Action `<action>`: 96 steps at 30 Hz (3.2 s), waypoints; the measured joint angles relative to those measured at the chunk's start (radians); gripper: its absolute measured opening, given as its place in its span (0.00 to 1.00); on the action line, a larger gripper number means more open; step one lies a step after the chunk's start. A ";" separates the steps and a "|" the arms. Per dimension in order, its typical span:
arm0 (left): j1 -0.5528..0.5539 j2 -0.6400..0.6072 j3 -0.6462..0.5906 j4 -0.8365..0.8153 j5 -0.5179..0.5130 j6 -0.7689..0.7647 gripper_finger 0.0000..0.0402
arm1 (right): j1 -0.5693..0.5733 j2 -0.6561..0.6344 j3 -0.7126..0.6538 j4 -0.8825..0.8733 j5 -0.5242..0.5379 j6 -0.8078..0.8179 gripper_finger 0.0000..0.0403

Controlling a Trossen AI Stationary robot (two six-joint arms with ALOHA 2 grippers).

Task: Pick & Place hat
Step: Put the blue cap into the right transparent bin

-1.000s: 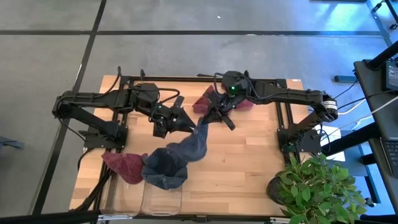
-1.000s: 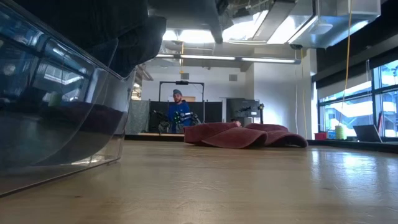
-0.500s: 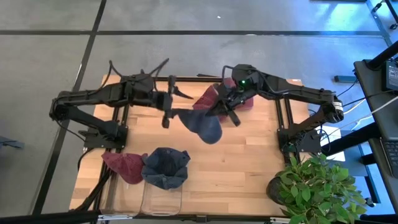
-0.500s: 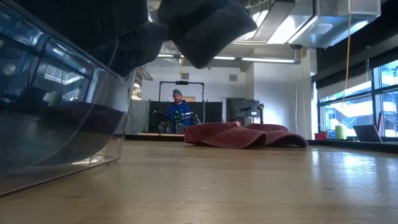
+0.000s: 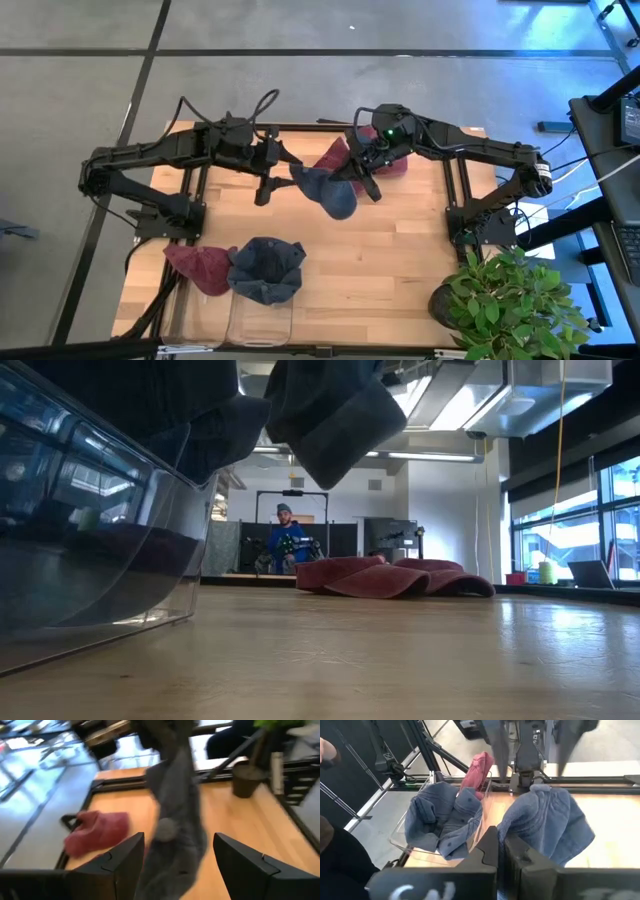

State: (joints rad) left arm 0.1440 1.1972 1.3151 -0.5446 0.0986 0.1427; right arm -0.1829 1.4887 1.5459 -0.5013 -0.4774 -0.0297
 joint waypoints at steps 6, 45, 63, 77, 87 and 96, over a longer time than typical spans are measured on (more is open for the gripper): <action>0.000 0.015 0.000 0.002 -0.054 -0.055 0.58 | 0.000 0.001 0.000 0.035 0.000 -0.009 0.01; -0.011 0.051 0.058 -0.064 -0.010 -0.123 0.01 | 0.012 -0.012 0.001 0.030 0.039 -0.084 0.28; -0.301 0.050 0.415 -0.314 0.080 -0.567 0.01 | 0.009 -0.092 0.002 -0.393 0.600 0.158 0.51; -0.851 0.141 0.435 -0.313 -0.182 -0.858 0.01 | 0.011 -0.092 0.002 -0.519 0.600 0.343 0.51; -1.008 0.275 0.434 -0.355 -0.460 -1.044 0.01 | 0.016 -0.092 0.002 -0.515 0.598 0.365 0.51; -1.014 0.395 0.433 -0.561 -0.483 -1.198 0.01 | 0.057 -0.092 0.000 -0.515 0.598 0.370 0.51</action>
State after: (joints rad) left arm -0.8700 1.5925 1.7485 -1.1061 -0.3847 -1.0552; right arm -0.1262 1.3968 1.5463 -1.0161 0.1203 0.3401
